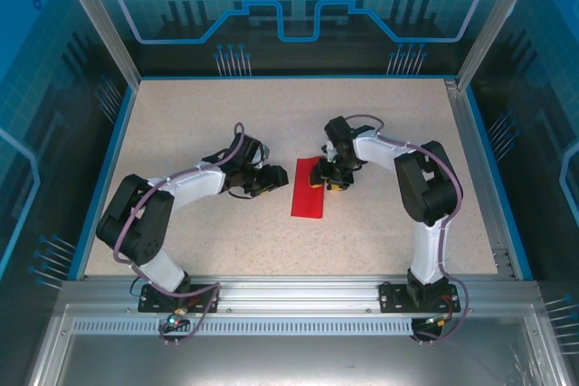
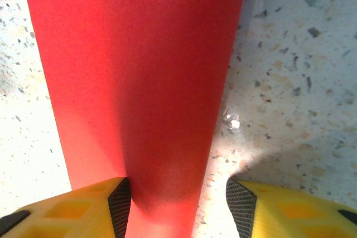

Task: Fold a paper plane with a square sheet of paper (pick it up from the middle)
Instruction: Hold the paper at the center of the table.

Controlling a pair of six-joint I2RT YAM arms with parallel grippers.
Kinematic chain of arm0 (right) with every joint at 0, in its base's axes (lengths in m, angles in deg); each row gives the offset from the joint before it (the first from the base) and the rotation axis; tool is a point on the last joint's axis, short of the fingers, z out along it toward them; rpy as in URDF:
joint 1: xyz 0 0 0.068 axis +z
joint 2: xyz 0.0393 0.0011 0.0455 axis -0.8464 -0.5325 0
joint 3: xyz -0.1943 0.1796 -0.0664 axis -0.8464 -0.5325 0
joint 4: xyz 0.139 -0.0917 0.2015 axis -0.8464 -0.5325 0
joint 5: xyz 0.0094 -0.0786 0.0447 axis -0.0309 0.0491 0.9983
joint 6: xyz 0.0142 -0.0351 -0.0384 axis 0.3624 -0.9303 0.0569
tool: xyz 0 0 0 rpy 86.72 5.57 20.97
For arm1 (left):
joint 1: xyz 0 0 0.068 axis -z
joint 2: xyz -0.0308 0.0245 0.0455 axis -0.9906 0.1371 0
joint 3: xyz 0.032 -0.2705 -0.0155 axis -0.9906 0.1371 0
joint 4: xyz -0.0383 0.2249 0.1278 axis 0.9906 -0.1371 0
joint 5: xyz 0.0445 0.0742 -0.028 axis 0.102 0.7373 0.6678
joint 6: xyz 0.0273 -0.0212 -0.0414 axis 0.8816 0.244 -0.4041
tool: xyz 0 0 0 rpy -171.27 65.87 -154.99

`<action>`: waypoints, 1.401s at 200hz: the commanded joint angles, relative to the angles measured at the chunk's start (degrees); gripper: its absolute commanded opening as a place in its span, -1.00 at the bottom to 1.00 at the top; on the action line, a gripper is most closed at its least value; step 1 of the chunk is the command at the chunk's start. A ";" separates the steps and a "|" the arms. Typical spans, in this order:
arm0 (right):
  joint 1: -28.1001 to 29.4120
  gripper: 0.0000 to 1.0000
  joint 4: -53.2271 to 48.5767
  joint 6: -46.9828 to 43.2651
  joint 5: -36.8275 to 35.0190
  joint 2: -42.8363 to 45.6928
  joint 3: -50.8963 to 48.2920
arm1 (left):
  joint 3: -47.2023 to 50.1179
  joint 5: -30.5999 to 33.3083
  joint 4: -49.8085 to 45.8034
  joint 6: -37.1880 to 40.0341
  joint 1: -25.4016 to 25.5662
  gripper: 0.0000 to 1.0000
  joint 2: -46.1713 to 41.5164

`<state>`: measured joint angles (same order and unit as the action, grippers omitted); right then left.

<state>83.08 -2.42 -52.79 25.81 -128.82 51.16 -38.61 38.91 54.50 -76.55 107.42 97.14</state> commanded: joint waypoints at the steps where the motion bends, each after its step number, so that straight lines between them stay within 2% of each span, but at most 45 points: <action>1: -0.03 0.10 -2.57 -0.29 -7.45 -4.00 -1.21 | -1.10 -0.33 -1.41 1.26 0.30 0.18 0.53; 84: -0.08 0.09 -2.83 0.18 -8.44 -5.10 -1.35 | -1.15 -1.17 -0.62 1.03 0.34 0.06 0.53; 105: -0.03 0.09 -2.93 0.11 -8.61 -5.10 -1.47 | -1.49 -3.13 0.60 0.94 0.40 -0.11 0.77; 149: -0.01 0.09 -2.94 0.23 -8.79 -5.27 -1.45 | -5.39 -5.29 0.62 0.46 1.76 -0.76 4.40; 177: 0.04 0.09 -2.81 0.46 -8.79 -5.45 -1.62 | -9.25 -4.46 -0.87 0.02 3.76 -1.00 8.41; 280: 0.25 0.10 -2.98 0.56 -8.98 -5.93 -1.51 | -18.06 -0.77 -6.15 0.49 5.90 -1.00 17.45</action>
<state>83.36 -3.25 -52.33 24.83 -129.45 51.91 -54.37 37.29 51.05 -76.57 112.43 112.79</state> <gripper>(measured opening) 0.547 0.049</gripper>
